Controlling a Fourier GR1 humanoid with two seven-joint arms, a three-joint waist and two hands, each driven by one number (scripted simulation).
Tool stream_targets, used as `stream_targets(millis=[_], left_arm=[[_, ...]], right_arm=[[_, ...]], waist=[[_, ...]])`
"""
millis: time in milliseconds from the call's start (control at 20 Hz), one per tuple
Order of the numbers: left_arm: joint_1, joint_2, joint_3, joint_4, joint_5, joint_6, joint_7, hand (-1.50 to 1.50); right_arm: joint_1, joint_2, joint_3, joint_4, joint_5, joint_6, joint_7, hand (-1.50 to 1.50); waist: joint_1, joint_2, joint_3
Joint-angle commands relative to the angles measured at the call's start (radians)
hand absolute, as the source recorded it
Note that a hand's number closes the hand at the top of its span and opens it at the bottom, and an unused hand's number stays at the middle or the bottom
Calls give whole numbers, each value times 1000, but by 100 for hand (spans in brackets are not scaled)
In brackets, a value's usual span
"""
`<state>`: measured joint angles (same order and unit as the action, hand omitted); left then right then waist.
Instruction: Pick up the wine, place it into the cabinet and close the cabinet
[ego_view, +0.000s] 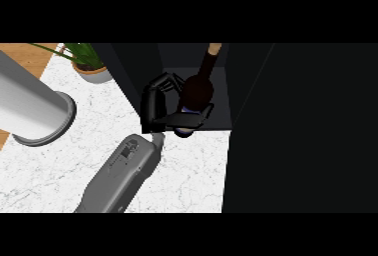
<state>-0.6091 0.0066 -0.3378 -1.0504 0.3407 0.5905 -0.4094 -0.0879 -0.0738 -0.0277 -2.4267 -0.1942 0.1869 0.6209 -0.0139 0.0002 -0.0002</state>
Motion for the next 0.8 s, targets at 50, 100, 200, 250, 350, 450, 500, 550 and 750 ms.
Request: stream_targets(millis=[50, 100, 200, 250, 350, 450, 500, 550, 750], left_arm=[[-55, -6, 53, 158, 64, -65, -89, 150], [-52, -6, 53, 136, 46, -51, -65, 150], [-58, 2, 57, 91, 37, -60, 10, 150], [-112, -6, 84, 229, 107, -97, -94, 150], [-145, -6, 39, 208, 93, -20, -31, 150], [-176, -6, 107, 296, 59, -78, -58, 150], [-154, -7, 33, 297, 109, -39, -82, 150], [-208, 31, 132, 334, 71, -130, -54, 150], [-268, -6, 115, 410, 124, -70, -84, 150]], right_arm=[[16, 2, -19, -107, -83, -16, 45, -150], [-9, 12, 34, -140, -44, -50, 104, -150], [11, -15, -43, -118, -118, -9, 52, -150], [38, 6, -2, -102, -95, 5, 28, -150], [36, 16, -2, -105, -75, -14, 32, -150], [-54, -9, -14, -91, -72, -50, 98, -150], [32, 13, 5, -121, -92, -13, 42, -150], [12, 7, -34, -48, -89, 0, -14, -150], [26, 16, 18, -144, -67, -25, 65, -150]], waist=[[-8, 3, 0], [-2, 1, 0], [4, -1, 0], [-12, 4, 0], [-6, 1, 0], [-2, 2, 0], [-14, 2, 0], [-3, 3, 0], [-18, 3, 0]])
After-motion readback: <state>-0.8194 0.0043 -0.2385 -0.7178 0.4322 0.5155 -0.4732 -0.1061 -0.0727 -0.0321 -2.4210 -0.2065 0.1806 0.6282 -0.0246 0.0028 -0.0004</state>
